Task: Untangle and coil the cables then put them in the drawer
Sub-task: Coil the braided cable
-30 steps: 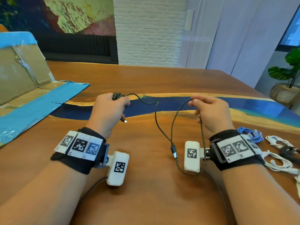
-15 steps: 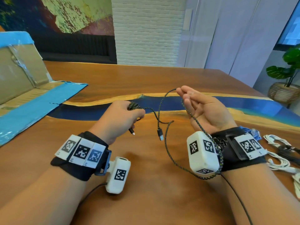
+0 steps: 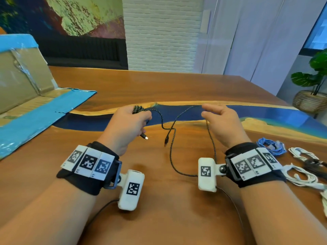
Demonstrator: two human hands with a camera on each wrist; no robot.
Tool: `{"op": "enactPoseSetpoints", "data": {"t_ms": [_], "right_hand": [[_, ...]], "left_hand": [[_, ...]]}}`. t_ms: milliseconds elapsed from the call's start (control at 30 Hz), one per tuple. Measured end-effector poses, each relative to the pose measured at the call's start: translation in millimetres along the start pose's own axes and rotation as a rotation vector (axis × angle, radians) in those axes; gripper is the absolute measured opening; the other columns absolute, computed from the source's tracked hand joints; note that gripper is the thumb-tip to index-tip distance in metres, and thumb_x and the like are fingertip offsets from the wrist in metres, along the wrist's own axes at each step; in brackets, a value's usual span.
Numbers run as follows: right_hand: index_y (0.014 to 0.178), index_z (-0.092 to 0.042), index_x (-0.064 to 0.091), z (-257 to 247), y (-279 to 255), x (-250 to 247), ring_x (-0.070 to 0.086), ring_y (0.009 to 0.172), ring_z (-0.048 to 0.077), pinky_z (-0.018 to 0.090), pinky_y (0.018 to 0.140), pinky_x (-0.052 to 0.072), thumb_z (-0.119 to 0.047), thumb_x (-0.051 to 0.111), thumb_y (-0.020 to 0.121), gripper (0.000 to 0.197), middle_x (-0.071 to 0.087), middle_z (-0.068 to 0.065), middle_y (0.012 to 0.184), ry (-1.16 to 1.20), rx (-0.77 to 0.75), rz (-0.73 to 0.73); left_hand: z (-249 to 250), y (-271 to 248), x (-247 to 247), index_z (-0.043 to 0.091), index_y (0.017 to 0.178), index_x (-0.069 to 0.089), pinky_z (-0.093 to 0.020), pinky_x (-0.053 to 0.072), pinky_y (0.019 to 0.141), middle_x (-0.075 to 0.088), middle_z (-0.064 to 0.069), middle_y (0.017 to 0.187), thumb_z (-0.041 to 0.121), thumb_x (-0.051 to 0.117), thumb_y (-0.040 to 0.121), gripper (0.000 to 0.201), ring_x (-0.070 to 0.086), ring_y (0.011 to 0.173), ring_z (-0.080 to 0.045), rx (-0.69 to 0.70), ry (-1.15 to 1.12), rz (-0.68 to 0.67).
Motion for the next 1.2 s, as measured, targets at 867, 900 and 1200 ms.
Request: {"op": "enactPoseSetpoints", "data": {"t_ms": [867,900,1200], "right_hand": [[0.103,-0.031,0.075,-17.1,-33.1,58.2,0.066,0.072,0.009,0.028,0.077,0.055,-0.022,0.055,0.105,0.023,0.077,-0.001,0.082,-0.205,-0.217,-0.512],[0.101,-0.030,0.077,-11.1,-30.1,54.7,0.066,0.075,0.006,0.029,0.078,0.055,-0.026,0.056,0.104,0.021,0.077,-0.004,0.084,-0.251,-0.197,-0.503],[0.089,-0.027,0.079,21.0,10.3,-22.7,0.064,0.094,0.008,0.033,0.082,0.048,-0.038,0.078,0.087,0.012,0.072,-0.013,0.091,-0.069,-0.039,0.085]], "left_hand": [[31.6,-40.9,41.0,0.006,0.082,0.069,-0.023,0.043,0.052,0.026,0.010,0.048,0.019,0.056,0.097,0.023,0.024,0.038,-0.005,-0.081,-0.721,-0.582],[35.4,-37.8,36.1,0.007,0.083,0.069,-0.022,0.044,0.052,0.027,0.010,0.048,0.019,0.055,0.098,0.024,0.025,0.038,-0.005,-0.055,-0.780,-0.547],[19.3,-3.5,-21.6,0.014,0.088,0.061,-0.020,0.047,0.058,0.027,0.009,0.053,0.025,0.051,0.107,0.024,0.029,0.043,-0.008,-0.084,-0.747,-0.049]]}}
Point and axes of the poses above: each hand's wrist, its own y-axis towards the middle knuckle, its own x-axis out of the palm, z = x × y, the point moved 8 cm from there along y, towards the middle knuckle
